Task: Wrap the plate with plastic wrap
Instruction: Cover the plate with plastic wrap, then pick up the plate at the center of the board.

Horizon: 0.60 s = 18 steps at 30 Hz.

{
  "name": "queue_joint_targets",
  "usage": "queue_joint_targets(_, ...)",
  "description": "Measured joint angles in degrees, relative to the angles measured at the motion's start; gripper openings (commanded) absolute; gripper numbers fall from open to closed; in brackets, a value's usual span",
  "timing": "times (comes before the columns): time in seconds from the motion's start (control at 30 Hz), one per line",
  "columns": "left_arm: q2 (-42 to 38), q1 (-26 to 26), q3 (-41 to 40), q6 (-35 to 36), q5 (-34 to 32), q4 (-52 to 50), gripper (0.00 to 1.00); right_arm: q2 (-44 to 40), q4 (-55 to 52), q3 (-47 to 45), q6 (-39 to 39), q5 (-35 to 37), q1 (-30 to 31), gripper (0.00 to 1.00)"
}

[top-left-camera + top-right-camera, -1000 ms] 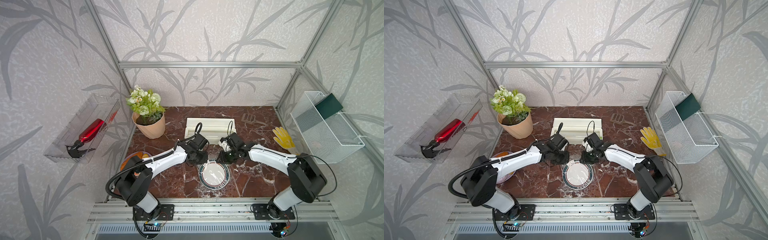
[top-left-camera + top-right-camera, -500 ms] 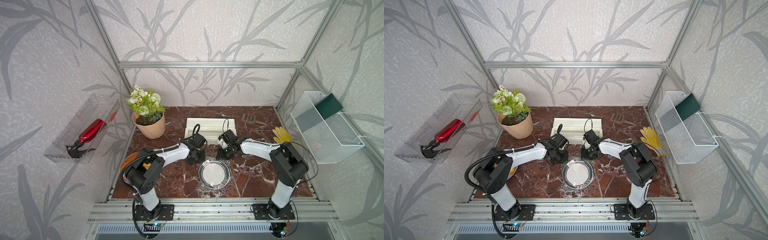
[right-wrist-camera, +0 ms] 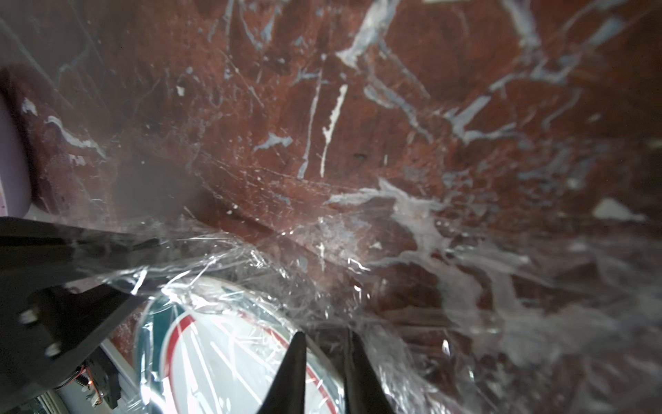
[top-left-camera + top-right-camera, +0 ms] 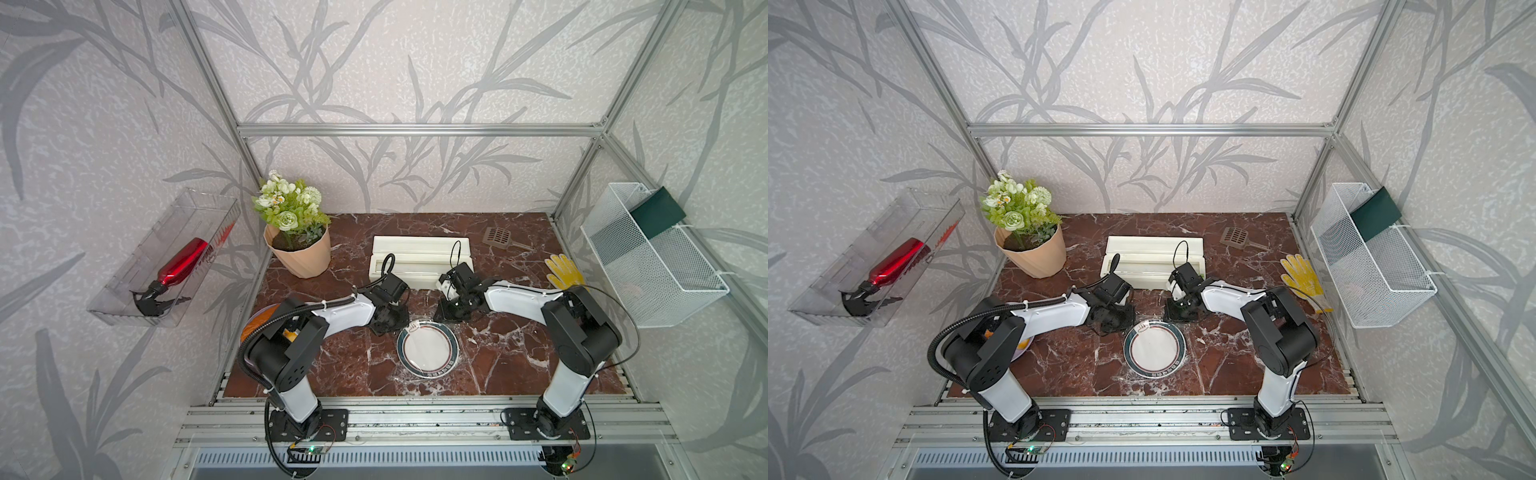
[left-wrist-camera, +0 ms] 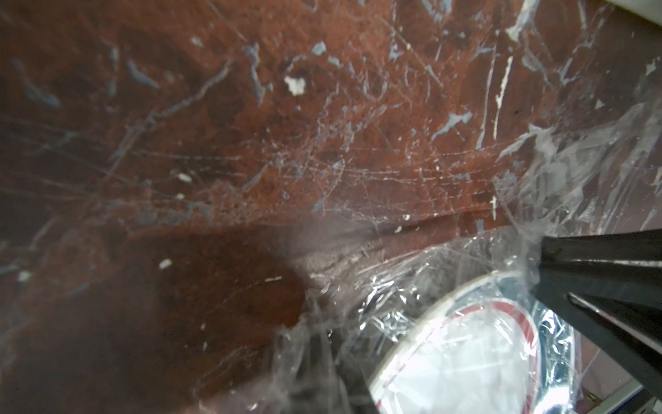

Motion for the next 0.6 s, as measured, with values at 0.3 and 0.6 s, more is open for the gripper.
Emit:
queue_joint_targets(0.3,-1.16,-0.02,-1.25,-0.37,0.68,-0.50,0.09,-9.97,-4.15,0.09,-0.50,1.66,-0.07,0.32)
queue_joint_targets(0.6,-1.27,-0.02,-1.33,-0.46,0.79,-0.63,0.09,-28.39,-4.68,-16.85,8.35,1.73,0.37,0.37)
